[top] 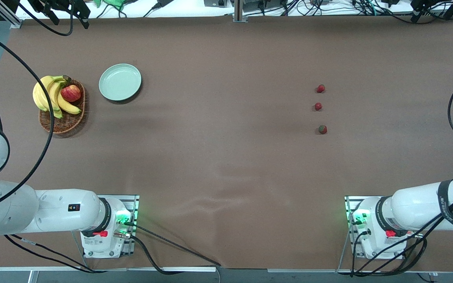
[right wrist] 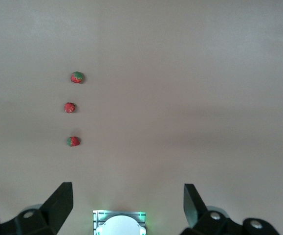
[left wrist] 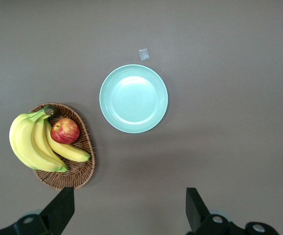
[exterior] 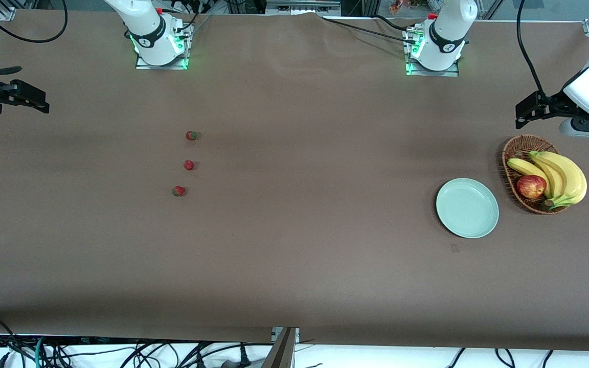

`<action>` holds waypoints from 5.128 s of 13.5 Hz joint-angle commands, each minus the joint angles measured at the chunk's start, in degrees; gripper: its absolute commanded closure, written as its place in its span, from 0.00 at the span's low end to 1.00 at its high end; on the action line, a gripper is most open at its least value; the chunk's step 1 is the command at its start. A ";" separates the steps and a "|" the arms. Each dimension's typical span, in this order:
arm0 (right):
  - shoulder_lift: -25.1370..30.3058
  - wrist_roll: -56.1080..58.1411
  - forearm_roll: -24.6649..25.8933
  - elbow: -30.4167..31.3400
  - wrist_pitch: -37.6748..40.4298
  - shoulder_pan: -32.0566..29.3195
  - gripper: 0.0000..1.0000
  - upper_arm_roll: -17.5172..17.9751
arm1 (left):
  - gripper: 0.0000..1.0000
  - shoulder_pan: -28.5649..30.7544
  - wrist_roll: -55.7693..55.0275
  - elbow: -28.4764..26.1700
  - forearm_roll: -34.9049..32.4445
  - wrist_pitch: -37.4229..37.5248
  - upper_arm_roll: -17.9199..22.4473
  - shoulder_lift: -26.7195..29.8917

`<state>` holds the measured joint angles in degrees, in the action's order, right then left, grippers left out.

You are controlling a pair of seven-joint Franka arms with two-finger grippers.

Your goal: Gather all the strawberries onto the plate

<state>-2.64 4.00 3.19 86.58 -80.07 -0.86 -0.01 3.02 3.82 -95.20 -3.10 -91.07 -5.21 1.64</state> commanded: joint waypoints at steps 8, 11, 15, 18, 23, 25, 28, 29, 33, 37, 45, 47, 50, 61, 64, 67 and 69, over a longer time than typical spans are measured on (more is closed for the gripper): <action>-1.05 0.39 -0.38 -1.24 0.27 -0.72 0.00 0.45 | 0.00 0.32 0.31 1.77 -0.50 1.51 -0.41 -0.67; -1.14 0.13 -0.12 -1.24 0.27 -0.81 0.00 0.37 | 0.00 0.32 0.40 1.77 -0.50 1.42 -0.41 -0.67; -1.31 0.04 -0.11 -1.24 0.18 -0.90 0.00 0.36 | 0.00 0.32 0.31 1.77 -0.50 1.51 -0.41 -0.67; -4.30 -0.49 -0.64 -1.15 -2.62 -0.54 0.00 0.45 | 0.00 0.32 0.40 1.77 -0.50 1.51 -0.41 -0.67; -13.24 -0.75 -0.29 -0.97 -8.50 4.80 0.00 0.80 | 0.00 0.32 0.40 1.77 -0.50 1.60 -0.41 -0.67; -19.21 -0.75 -0.82 -0.88 -12.54 6.74 0.00 0.89 | 0.00 0.32 0.31 1.77 -0.50 1.60 -0.41 -0.67; -25.38 -1.10 -0.99 -0.18 -21.86 9.73 0.00 0.89 | 0.00 0.32 0.31 1.77 -0.50 1.68 -0.41 -0.67; -27.40 -2.50 -1.78 -0.09 -24.75 10.61 0.00 0.89 | 0.00 0.32 0.31 1.77 -0.50 1.68 -0.41 -0.67; -31.28 -4.09 -2.13 5.07 -36.18 11.59 0.00 0.89 | 0.00 0.32 0.31 1.77 -0.50 1.68 -0.41 -0.67; -32.77 -6.27 -3.27 11.07 -41.22 11.50 0.00 0.89 | 0.00 0.32 0.40 1.77 -0.24 2.03 -0.41 -0.67; -34.80 -7.08 -9.43 14.23 -40.95 11.58 0.00 0.80 | 0.00 0.32 0.31 1.77 -0.15 2.04 -0.41 -0.67; -35.24 -7.17 -9.43 14.32 -40.51 11.58 0.06 0.80 | 0.00 0.23 0.31 1.86 -0.15 2.12 -0.41 -0.67; -35.24 -7.17 -9.43 13.88 -38.58 11.58 0.69 0.80 | 0.00 0.32 0.31 1.86 -0.06 2.12 -0.41 -0.67; -37.16 -26.79 -9.43 2.30 -41.20 27.46 0.95 0.89 | 0.00 0.41 0.40 1.86 0.99 2.04 -0.24 -0.67; -40.33 -45.26 -9.61 -1.93 -49.09 36.34 0.95 0.98 | 0.00 0.41 0.40 1.86 0.99 2.03 -0.24 -0.67; -44.19 -56.26 -9.61 -3.34 -63.32 44.35 0.95 1.07 | 0.00 0.32 0.40 1.86 0.99 2.03 -0.24 -0.76; -47.26 -64.79 -9.52 -5.88 -70.45 46.82 0.94 3.07 | 0.00 0.41 0.40 1.86 0.99 2.03 -0.24 -0.67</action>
<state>-46.17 -54.96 -5.85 85.20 -146.20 44.47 1.99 3.03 3.82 -94.96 -2.92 -90.10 -5.25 1.64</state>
